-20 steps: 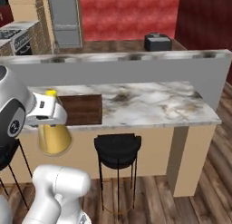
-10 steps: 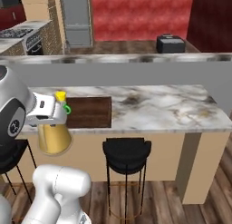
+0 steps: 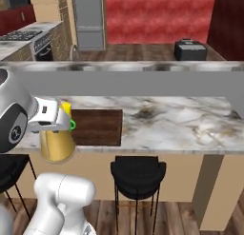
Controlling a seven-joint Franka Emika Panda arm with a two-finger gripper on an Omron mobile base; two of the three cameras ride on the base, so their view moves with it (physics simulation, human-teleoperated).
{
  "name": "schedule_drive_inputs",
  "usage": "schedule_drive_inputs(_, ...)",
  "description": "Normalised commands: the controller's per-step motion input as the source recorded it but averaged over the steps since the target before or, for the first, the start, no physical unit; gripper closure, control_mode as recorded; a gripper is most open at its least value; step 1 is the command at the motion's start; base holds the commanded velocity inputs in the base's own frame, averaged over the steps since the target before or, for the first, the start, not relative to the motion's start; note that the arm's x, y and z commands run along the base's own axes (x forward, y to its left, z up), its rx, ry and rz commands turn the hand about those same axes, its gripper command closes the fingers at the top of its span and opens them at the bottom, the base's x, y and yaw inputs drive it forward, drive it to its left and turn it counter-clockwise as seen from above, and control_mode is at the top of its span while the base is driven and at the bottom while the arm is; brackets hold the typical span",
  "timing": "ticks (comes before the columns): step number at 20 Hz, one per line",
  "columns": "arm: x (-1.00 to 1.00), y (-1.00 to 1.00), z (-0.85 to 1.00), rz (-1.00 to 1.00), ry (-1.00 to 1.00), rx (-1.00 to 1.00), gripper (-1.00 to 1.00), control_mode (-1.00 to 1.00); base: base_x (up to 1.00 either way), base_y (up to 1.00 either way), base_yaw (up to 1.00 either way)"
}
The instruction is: There is a tray on the dining counter. Grab the cup, mug, and pitcher and place them on the tray. The pitcher may be placed next to the tray if it cannot fit the tray.
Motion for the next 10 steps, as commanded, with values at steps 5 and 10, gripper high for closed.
schedule_drive_inputs(5,0.0,0.0,0.0,0.0,0.0,0.0,1.0,1.0,0.53,0.0,0.12)
schedule_drive_inputs(10,0.0,0.0,0.0,0.0,0.0,0.0,1.0,1.0,0.46,0.0,0.1)
